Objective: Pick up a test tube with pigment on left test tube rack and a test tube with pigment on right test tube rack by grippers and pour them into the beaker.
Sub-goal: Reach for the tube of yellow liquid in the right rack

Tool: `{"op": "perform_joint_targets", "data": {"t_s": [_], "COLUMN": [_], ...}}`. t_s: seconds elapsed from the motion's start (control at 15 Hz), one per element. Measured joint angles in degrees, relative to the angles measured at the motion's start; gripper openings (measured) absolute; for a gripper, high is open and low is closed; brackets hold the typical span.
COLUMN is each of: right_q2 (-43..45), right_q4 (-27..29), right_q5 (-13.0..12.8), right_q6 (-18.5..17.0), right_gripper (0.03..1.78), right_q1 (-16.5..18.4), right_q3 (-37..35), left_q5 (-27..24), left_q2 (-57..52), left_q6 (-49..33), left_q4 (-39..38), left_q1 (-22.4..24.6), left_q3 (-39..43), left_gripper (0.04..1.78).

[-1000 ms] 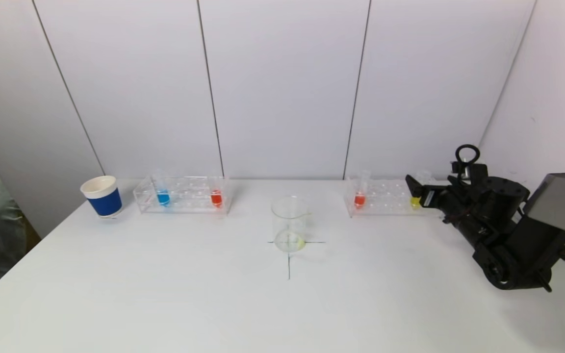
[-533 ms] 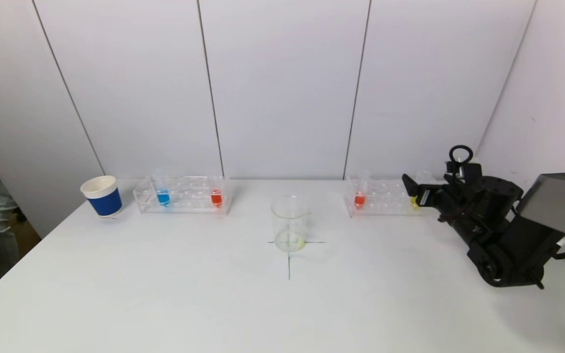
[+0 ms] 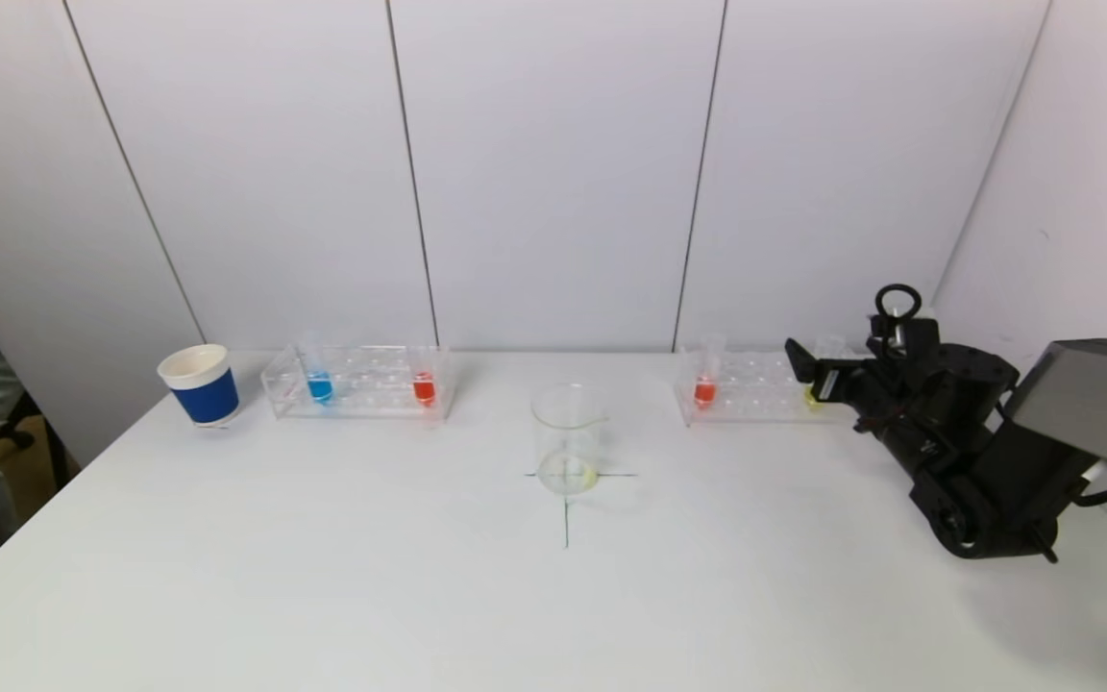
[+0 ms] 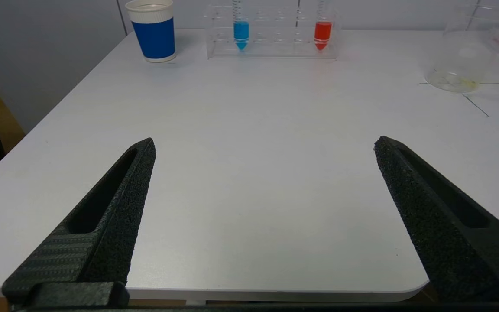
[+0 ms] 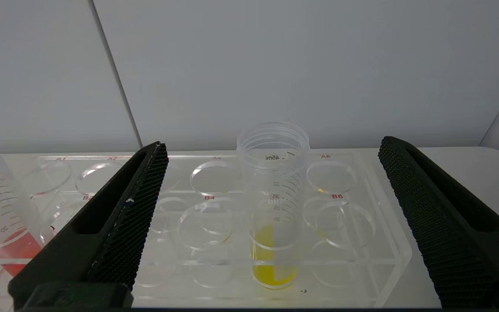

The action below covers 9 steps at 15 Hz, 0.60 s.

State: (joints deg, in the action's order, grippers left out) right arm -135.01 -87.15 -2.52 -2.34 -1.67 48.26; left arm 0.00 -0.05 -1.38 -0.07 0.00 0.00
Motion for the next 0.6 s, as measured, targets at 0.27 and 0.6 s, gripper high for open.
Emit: {"op": "perform_joint_targets", "data": {"t_s": [0.27, 0.6], "right_q2": [-0.46, -0.52], "right_q4": [0.00, 0.00], "right_q5": [-0.01, -0.12], "right_q6": [0.04, 0.09], "right_gripper": [1.77, 1.77], "right_q1": [0.00, 0.02], "right_q3": [0.41, 0.68], "left_q5": [0.00, 0.00], "left_q2": [0.00, 0.00], "left_q6": [0.00, 0.01], "left_q4": [0.00, 0.00], "left_q1": [-0.05, -0.02], "left_q3": [0.00, 0.00], "left_gripper": [1.76, 1.76]}}
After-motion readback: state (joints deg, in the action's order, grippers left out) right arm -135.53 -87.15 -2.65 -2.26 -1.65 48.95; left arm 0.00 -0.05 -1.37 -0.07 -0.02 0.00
